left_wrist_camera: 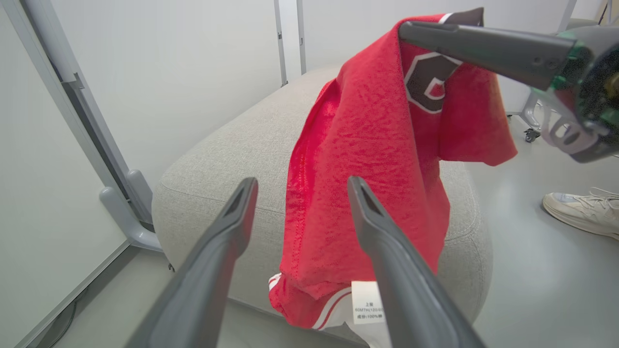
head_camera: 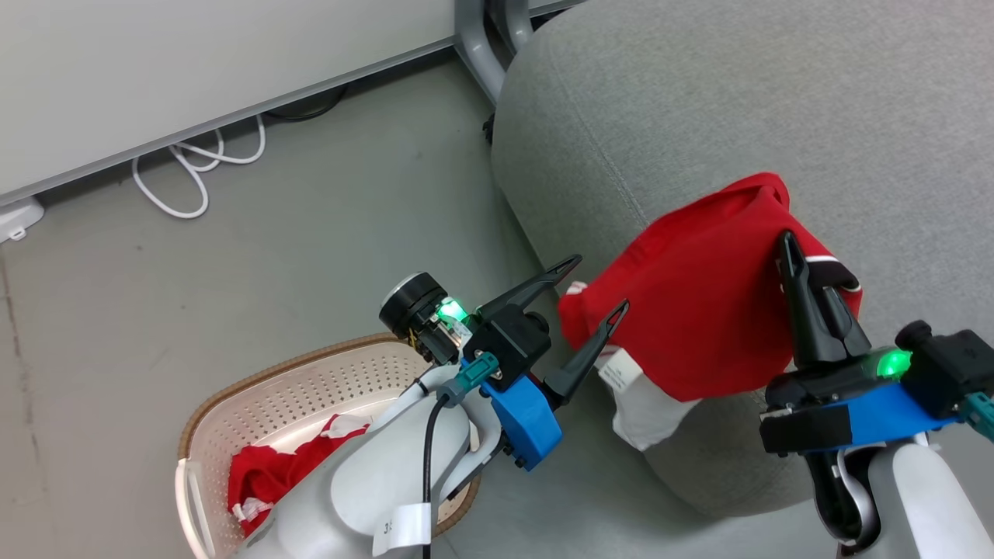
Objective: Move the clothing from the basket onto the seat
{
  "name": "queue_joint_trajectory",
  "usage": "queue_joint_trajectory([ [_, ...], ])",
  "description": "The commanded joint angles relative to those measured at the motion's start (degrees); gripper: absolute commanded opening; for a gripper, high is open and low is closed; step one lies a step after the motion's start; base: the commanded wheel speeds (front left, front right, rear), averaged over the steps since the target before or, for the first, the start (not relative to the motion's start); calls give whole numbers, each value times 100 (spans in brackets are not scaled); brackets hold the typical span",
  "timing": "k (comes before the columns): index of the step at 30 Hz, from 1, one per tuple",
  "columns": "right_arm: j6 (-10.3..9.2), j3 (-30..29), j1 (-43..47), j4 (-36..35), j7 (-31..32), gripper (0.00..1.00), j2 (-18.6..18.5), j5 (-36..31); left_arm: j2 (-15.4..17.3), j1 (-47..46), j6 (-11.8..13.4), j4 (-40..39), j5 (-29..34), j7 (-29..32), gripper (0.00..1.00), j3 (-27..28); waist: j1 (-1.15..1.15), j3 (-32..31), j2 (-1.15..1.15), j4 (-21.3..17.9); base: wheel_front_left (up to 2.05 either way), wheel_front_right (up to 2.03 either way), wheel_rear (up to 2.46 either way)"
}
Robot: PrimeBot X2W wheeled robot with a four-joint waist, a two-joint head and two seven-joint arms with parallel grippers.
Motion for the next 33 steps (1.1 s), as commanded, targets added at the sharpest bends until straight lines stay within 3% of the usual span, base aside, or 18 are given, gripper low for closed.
queue_joint_trajectory([
  [1, 1, -47, 94, -63, -25, 0, 37, -3, 29, 14, -2, 14, -28, -28, 100, -23, 0, -3, 0, -59, 0, 0, 0],
  [11, 1, -90, 175, -227, -26, 0, 144, -57, 58, -2, -2, -37, -45, -28, 100, 7, 0, -62, 0, -97, 0, 0, 0],
  [20, 1, -330, -856, -575, -25, 0, -62, -47, 111, -309, 24, -152, 143, -28, 100, 187, 0, 471, 0, 25, 0, 0, 0],
  [26, 1, -1027, -2163, -786, -27, 0, -410, -114, 173, -824, 72, -221, 353, -27, 100, 255, 0, 1305, 0, 280, 0, 0, 0],
  [33, 1, -2039, -3440, -676, -25, 0, -1120, -168, 230, -1342, 108, -333, 545, -10, 100, 273, 0, 2107, 0, 580, 0, 0, 0],
])
